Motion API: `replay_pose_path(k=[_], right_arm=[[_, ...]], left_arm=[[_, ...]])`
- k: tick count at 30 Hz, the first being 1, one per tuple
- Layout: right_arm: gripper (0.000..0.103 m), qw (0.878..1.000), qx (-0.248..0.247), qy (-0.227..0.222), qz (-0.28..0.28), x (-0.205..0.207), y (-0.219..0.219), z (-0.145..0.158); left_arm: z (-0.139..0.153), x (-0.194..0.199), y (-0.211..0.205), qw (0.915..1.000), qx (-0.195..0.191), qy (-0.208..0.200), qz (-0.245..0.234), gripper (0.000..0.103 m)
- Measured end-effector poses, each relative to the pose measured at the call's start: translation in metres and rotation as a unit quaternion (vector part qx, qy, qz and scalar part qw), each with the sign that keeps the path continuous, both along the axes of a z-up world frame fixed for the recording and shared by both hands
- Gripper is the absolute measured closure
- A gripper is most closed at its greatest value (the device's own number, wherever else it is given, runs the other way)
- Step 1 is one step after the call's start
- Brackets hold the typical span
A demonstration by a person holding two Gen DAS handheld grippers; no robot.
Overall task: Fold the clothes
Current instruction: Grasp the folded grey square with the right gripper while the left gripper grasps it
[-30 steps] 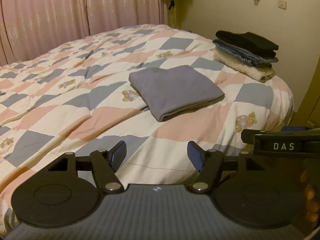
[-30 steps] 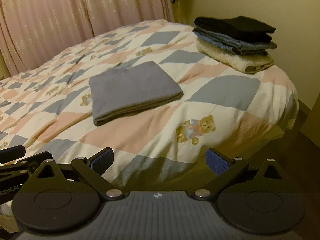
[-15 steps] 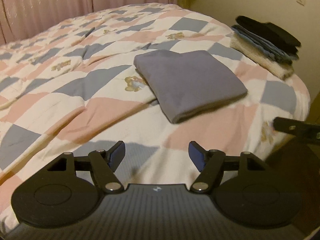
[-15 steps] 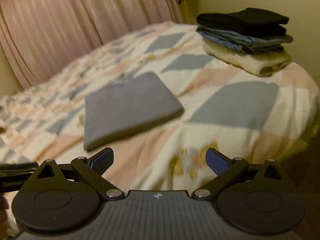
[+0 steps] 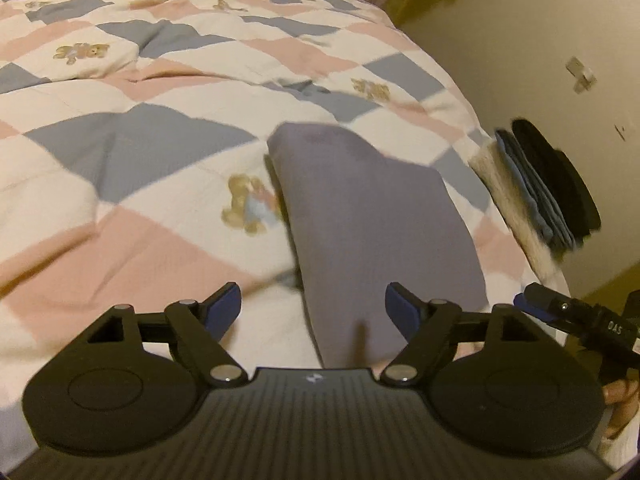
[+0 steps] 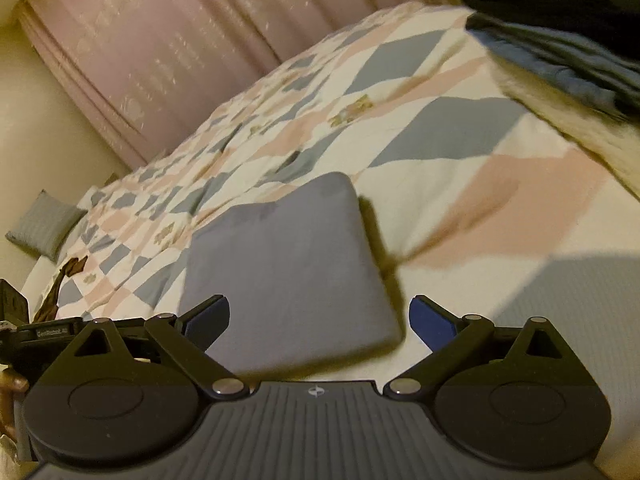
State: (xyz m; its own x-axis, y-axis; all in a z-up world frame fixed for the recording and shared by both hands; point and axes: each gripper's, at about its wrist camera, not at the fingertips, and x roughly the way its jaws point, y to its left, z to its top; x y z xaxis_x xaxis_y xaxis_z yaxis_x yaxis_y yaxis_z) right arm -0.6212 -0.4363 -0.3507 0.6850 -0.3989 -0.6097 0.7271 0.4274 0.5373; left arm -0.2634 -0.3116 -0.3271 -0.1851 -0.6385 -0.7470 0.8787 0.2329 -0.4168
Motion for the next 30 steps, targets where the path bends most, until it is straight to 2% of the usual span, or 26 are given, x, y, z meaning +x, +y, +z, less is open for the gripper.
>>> replay_pose_path(k=[6,14,19,21,22,23,24,25,26,28,30], right_arm=[[0.005,0.997,0.064,-0.02,0.034,0.012,-0.056,-0.031],[0.005,0.986,0.133,-0.048,0.085,0.026,-0.092,-0.052],[0.005,0.979,0.169,-0.065,0.092,0.033,-0.109,-0.065],[0.006,0.977,0.176,-0.068,0.102,0.036,-0.114,-0.067],[0.011,0.975,0.179,-0.07,0.108,0.037,-0.116,-0.067],[0.022,0.974,0.184,-0.073,0.115,0.038,-0.117,-0.068],[0.024,0.972,0.188,-0.073,0.12,0.039,-0.118,-0.069],[0.029,0.972,0.185,-0.069,0.123,0.039,-0.118,-0.069],[0.033,0.972,0.183,-0.067,0.128,0.037,-0.118,-0.07],[0.033,0.971,0.185,-0.072,0.134,0.032,-0.12,-0.072],[0.029,0.967,0.19,-0.083,0.146,0.031,-0.124,-0.076]], left_arm=[[-0.013,0.016,-0.027,0.9994,0.002,0.032,0.01,0.024],[-0.032,0.026,-0.053,0.9959,0.005,0.09,0.004,0.023],[-0.045,0.031,-0.064,0.9908,-0.002,0.135,0.002,0.023],[-0.05,0.032,-0.068,0.9887,-0.005,0.15,-0.002,0.023],[-0.052,0.032,-0.07,0.9875,-0.006,0.157,-0.005,0.023],[-0.054,0.031,-0.072,0.9864,-0.008,0.164,-0.008,0.025],[-0.057,0.031,-0.073,0.9852,-0.009,0.171,-0.012,0.028],[-0.059,0.03,-0.074,0.9839,-0.011,0.178,-0.016,0.044],[-0.06,0.028,-0.073,0.9837,-0.012,0.178,-0.02,0.056],[-0.061,0.026,-0.072,0.9865,-0.022,0.16,-0.028,0.058],[-0.07,0.03,-0.075,0.9831,-0.02,0.18,-0.024,0.054]])
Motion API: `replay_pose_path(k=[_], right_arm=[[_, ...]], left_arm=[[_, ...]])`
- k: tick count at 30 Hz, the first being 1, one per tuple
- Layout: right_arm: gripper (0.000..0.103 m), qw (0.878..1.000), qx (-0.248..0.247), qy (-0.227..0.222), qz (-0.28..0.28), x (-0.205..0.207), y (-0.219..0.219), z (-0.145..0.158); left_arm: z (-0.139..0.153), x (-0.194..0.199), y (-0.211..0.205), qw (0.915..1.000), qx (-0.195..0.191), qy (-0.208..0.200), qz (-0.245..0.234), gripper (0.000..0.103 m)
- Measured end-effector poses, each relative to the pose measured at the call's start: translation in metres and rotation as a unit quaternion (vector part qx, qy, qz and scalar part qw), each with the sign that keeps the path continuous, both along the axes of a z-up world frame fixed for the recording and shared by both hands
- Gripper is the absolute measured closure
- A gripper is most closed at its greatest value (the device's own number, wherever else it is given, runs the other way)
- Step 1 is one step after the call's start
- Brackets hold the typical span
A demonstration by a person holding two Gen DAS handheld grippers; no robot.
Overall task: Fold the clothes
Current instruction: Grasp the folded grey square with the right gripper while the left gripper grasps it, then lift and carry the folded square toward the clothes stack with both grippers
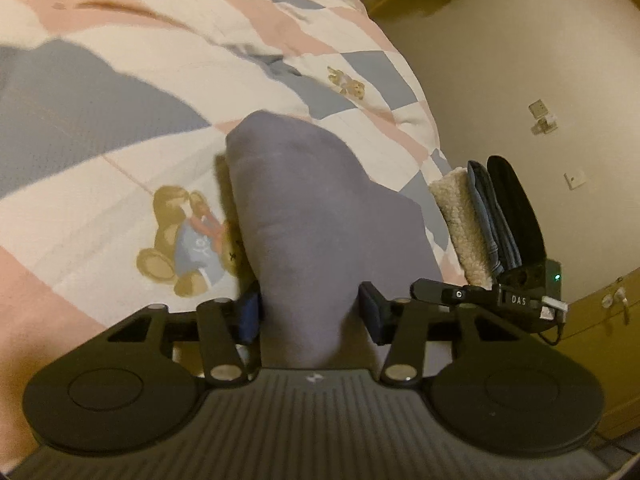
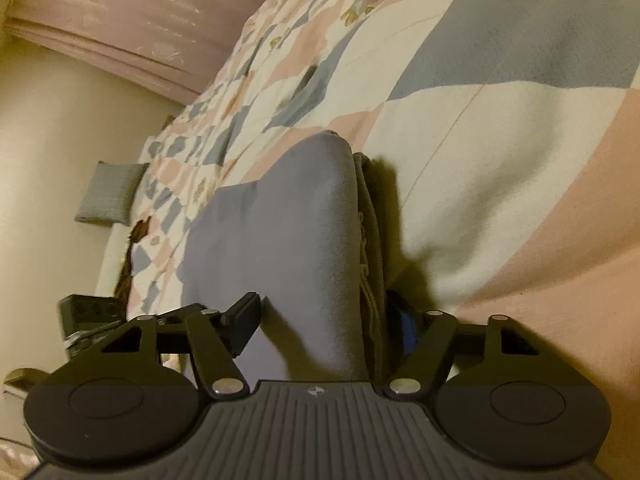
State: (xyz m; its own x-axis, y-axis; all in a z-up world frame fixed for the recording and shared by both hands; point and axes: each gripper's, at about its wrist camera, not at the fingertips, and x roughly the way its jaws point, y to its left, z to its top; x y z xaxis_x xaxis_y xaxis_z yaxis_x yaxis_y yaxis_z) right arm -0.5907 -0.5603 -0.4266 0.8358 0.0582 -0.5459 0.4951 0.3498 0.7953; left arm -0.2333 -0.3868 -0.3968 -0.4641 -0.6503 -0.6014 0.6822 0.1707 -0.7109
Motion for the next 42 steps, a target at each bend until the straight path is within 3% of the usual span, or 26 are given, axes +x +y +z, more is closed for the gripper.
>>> replay_pose_path(k=[2,4,6,8,11,15,18,21,24,27,32,35,38,42], right_arm=[[0.026,1.0,-0.002,-0.005,0.017,0.005,-0.003,-0.003],[0.026,0.999,-0.008,0.0,0.036,0.014,-0.003,-0.005],[0.042,0.998,-0.015,0.008,0.06,0.023,-0.003,-0.006],[0.069,0.998,0.01,0.004,0.058,0.023,-0.006,-0.008],[0.071,0.999,0.026,0.005,0.034,0.02,0.001,0.002],[0.072,0.999,0.042,-0.004,-0.025,0.003,0.026,0.038],[0.072,0.994,0.051,-0.022,-0.095,-0.018,0.055,0.073],[0.072,0.979,0.058,-0.036,-0.19,-0.047,0.089,0.119],[0.072,0.958,0.049,-0.032,-0.281,-0.075,0.115,0.164],[0.072,0.928,0.022,-0.024,-0.371,-0.105,0.13,0.205],[0.072,0.874,-0.026,-0.006,-0.485,-0.149,0.11,0.244],[0.072,0.843,-0.039,-0.007,-0.537,-0.176,0.083,0.251],[0.072,0.814,-0.043,-0.014,-0.58,-0.202,0.052,0.249],[0.072,0.787,-0.04,-0.019,-0.616,-0.235,0.012,0.237]], left_arm=[[-0.007,0.002,-0.004,0.9999,0.0,0.012,-0.003,0.045],[-0.012,0.002,-0.008,0.9998,-0.004,0.014,-0.011,0.047],[-0.014,0.0,-0.012,0.9998,-0.005,0.009,-0.019,0.057],[-0.014,0.0,-0.015,0.9997,0.003,0.001,-0.022,0.067],[-0.004,0.003,-0.018,0.9993,0.028,0.013,-0.02,0.074],[0.044,-0.014,-0.031,0.9951,0.043,-0.058,-0.068,0.075],[0.088,-0.02,-0.046,0.9904,0.048,-0.071,-0.109,0.075],[0.129,-0.034,-0.066,0.9819,0.05,-0.078,-0.165,0.075],[0.172,-0.065,-0.1,0.9637,0.041,-0.09,-0.248,0.074],[0.205,-0.106,-0.145,0.9363,0.021,-0.091,-0.339,0.074],[0.238,-0.195,-0.244,0.8788,-0.019,-0.085,-0.469,0.074],[0.25,-0.254,-0.303,0.8477,-0.035,-0.095,-0.521,0.074],[0.256,-0.308,-0.353,0.8218,-0.046,-0.104,-0.558,0.074],[0.254,-0.366,-0.409,0.7894,-0.054,-0.121,-0.6,0.074]])
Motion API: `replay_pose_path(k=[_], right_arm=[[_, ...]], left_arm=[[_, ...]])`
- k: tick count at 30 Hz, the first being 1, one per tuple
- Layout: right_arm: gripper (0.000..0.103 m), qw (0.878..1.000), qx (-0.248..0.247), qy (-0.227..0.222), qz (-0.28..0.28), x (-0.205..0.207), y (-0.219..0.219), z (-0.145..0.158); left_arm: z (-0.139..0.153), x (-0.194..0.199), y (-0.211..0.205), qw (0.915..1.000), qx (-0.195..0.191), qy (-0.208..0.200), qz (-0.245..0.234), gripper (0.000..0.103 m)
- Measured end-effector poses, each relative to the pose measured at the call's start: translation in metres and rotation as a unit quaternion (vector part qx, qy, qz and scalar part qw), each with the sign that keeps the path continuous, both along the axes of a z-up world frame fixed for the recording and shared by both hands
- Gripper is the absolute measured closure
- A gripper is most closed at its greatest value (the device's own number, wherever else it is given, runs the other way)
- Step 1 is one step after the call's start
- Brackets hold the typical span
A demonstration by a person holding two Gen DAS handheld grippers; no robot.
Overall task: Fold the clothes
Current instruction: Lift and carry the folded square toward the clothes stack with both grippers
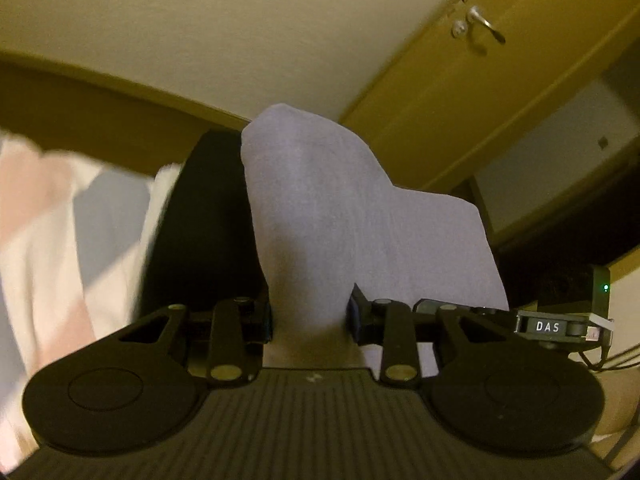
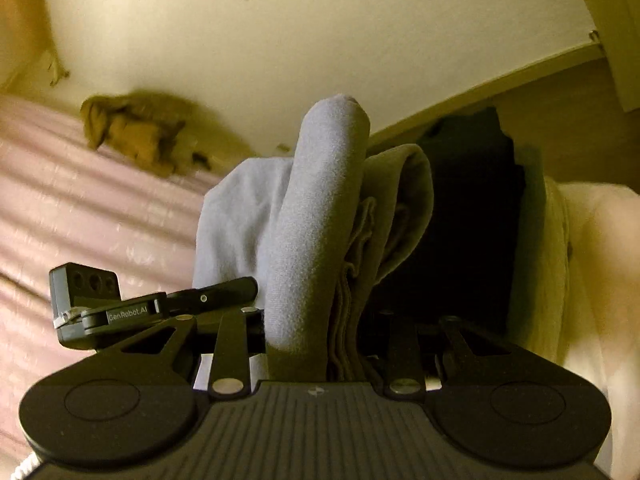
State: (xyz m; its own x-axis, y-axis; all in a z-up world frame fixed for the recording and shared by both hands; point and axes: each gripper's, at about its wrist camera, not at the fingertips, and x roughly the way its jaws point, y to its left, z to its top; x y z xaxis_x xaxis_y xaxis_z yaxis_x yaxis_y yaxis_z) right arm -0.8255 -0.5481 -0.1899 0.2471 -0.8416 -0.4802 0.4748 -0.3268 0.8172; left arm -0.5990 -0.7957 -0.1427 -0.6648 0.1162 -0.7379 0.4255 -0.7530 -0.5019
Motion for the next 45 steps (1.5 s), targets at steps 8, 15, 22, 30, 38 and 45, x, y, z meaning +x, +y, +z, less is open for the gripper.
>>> replay_pose_path(k=[8,15,22,30,38,45], right_arm=[[0.068,0.998,0.025,-0.003,-0.052,-0.013,-0.042,-0.064],[0.049,0.996,0.055,-0.011,-0.064,-0.013,-0.031,-0.082],[0.067,0.997,0.055,0.019,-0.047,-0.015,-0.036,-0.069],[0.07,0.995,0.042,0.033,-0.081,0.001,-0.023,-0.074],[0.05,0.986,0.079,0.139,-0.048,0.009,-0.038,-0.041],[0.059,0.908,0.059,0.414,-0.02,0.053,-0.063,0.007]], left_arm=[[-0.056,-0.057,-0.064,0.9978,0.007,-0.031,-0.059,0.072],[-0.104,-0.049,-0.078,0.9973,0.032,-0.05,-0.044,0.061],[-0.096,-0.002,-0.079,0.9994,0.029,-0.017,-0.011,0.076],[-0.098,-0.008,-0.077,0.9988,-0.034,-0.012,-0.034,0.084],[-0.093,0.009,-0.07,0.9976,-0.067,-0.006,0.015,0.081],[-0.047,-0.008,-0.053,0.9834,-0.178,0.037,0.004,0.092]])
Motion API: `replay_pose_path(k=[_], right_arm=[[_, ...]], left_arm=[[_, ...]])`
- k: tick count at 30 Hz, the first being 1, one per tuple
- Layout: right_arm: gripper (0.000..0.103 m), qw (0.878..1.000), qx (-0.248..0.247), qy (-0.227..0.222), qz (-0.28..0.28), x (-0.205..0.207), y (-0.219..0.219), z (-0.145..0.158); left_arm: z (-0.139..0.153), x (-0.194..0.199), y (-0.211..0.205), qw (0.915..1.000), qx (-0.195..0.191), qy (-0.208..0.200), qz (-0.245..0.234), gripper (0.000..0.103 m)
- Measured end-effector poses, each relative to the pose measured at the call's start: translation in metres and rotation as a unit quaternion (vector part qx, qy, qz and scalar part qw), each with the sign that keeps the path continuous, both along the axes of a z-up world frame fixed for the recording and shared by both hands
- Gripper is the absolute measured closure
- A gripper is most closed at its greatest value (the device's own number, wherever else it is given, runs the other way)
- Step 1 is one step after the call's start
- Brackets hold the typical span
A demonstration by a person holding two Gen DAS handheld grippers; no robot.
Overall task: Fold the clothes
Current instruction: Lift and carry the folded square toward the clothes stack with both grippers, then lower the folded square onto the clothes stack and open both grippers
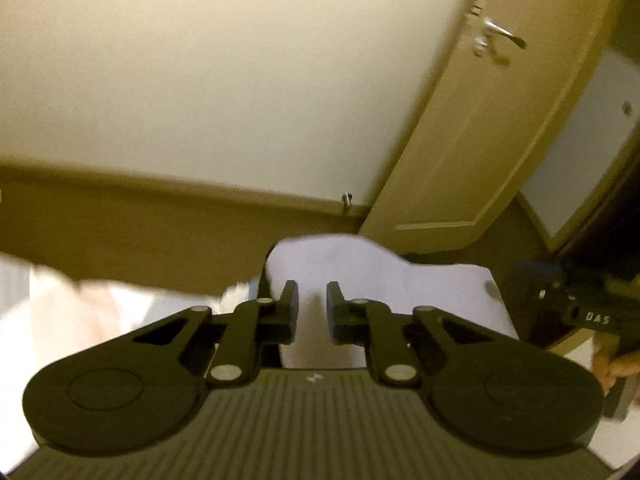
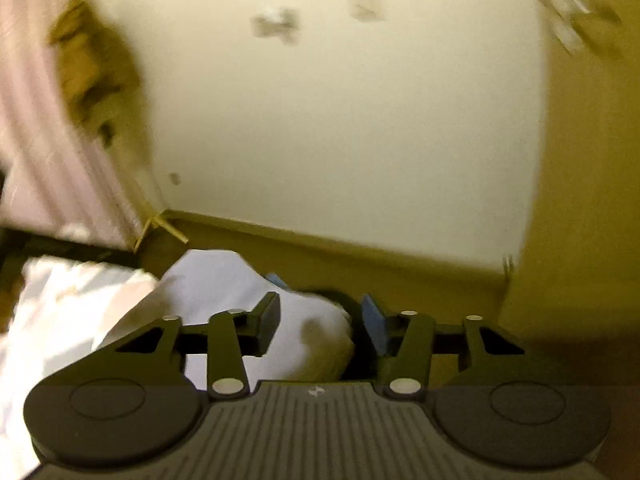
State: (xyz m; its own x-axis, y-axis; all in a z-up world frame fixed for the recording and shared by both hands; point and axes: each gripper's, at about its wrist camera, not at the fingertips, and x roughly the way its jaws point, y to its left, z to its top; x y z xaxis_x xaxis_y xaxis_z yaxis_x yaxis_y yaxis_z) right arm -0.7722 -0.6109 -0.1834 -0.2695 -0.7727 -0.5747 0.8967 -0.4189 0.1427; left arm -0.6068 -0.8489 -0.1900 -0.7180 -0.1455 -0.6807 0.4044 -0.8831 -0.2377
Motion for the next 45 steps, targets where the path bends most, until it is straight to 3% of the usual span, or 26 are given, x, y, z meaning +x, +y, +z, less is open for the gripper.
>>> replay_pose_path(k=[2,6,13,18,20,24,27,31,34,36,42,45], right_arm=[[0.072,0.999,0.017,0.028,0.037,0.011,-0.015,-0.01],[0.074,0.998,0.049,0.027,0.038,0.01,-0.025,-0.044],[0.073,0.997,0.032,0.021,0.06,0.008,-0.017,-0.072],[0.071,0.997,0.045,0.022,0.066,0.009,-0.013,-0.055],[0.07,0.997,0.038,0.024,0.07,0.013,-0.006,-0.04],[0.069,0.992,0.012,0.043,0.116,0.041,0.026,-0.009],[0.069,0.986,0.017,0.051,0.16,0.07,0.05,-0.008],[0.07,0.975,0.061,0.083,0.199,0.1,0.064,-0.03],[0.074,0.966,0.108,0.112,0.205,0.101,0.062,-0.059],[0.074,0.962,0.115,0.124,0.214,0.099,0.067,-0.07],[0.073,0.963,0.112,0.105,0.219,0.096,0.065,-0.054],[0.073,0.967,0.065,0.092,0.227,0.091,0.067,-0.03]], left_arm=[[-0.009,-0.016,0.005,0.9997,-0.019,-0.015,-0.01,0.092],[-0.029,-0.041,0.013,0.9971,-0.057,-0.047,-0.017,0.092],[-0.071,-0.044,0.002,0.9976,-0.028,-0.061,0.019,0.091],[-0.055,-0.033,0.003,0.9972,-0.028,-0.054,0.044,0.091],[-0.037,-0.019,0.009,0.9956,-0.045,-0.05,0.066,0.092],[-0.005,0.028,0.041,0.9936,-0.069,-0.032,0.083,0.092],[0.006,0.059,0.076,0.9932,-0.074,-0.029,0.085,0.092],[-0.016,0.073,0.112,0.994,-0.06,-0.045,0.08,0.091],[-0.044,0.062,0.12,0.9906,-0.062,-0.087,0.085,0.091],[-0.059,0.06,0.119,0.9904,-0.045,-0.092,0.093,0.091],[-0.067,0.065,0.126,0.9844,-0.041,-0.134,0.106,0.094],[-0.037,0.077,0.131,0.9905,-0.038,-0.09,0.096,0.094]])
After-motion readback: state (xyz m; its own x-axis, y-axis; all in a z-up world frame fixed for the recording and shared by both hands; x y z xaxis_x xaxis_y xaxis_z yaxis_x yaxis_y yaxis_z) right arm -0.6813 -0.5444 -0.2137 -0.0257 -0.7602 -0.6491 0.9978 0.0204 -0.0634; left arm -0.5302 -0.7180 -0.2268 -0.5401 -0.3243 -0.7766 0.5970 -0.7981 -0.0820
